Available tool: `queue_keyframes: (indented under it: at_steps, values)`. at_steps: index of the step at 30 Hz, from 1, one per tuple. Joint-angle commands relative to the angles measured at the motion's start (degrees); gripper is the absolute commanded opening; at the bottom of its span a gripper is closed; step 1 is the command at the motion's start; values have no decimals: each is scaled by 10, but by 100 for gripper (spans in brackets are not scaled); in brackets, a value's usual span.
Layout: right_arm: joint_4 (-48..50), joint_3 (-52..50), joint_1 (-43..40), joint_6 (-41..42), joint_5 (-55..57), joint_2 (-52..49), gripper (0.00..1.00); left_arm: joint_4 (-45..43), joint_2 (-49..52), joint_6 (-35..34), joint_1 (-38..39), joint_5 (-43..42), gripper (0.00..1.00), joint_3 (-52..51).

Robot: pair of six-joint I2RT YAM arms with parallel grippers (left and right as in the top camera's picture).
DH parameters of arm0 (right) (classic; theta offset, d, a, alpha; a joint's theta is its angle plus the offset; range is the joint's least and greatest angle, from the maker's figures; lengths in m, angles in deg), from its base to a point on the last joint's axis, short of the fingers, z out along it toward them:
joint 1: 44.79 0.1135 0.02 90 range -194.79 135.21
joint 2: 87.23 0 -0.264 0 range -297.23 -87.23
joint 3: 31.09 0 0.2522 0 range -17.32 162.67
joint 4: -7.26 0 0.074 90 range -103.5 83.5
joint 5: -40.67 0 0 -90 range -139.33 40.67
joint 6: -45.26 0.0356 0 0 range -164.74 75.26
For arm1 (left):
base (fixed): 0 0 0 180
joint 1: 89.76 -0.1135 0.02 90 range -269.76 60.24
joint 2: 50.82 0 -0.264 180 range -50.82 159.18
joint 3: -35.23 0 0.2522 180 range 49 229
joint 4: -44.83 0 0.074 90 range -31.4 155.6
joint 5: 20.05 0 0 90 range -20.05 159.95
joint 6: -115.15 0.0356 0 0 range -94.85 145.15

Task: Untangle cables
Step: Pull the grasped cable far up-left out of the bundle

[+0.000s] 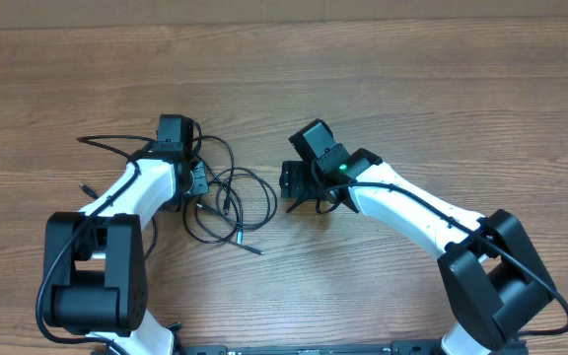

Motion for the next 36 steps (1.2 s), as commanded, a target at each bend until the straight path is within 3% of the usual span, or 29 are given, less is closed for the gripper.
queue_keyframes:
  at_steps: [1, 3, 4, 8, 13, 18, 25, 28, 31, 34, 36]
  values:
    - [4, 2, -1, 0, 8, 1, 72, 60, -21, 4, 2, -82, 4, 72]
    - [4, 2, -1, 0, 8, 1, 71, 118, -62, -3, 2, -107, 4, 153]
    - [3, 2, -1, 0, 11, 1, 65, 138, -84, -7, 2, -107, 4, 185]
    - [3, 2, -1, 2, 23, 1, 58, 157, -160, -7, 1, -104, 4, 247]
    - [3, 2, -1, 2, 38, 1, 59, 61, -257, -32, 1, -112, 4, 292]
    - [3, 2, -1, 2, 38, 1, 59, -37, -335, -57, 1, -205, 4, 303]
    - [-1, 2, -1, 2, 38, 1, 60, -18, -343, -26, 1, 23, 4, 303]
    - [0, 2, -1, 2, 38, 1, 60, -39, -341, -26, 1, 245, 4, 303]
    - [0, 2, -1, 2, 38, 1, 60, -101, -335, -15, 0, 366, 4, 303]
    - [-1, 2, -1, 2, 38, 1, 62, -186, -323, 26, -16, 402, 4, 303]
    - [-1, 2, -1, 2, 38, 1, 69, -193, -315, 26, -26, 401, 4, 303]
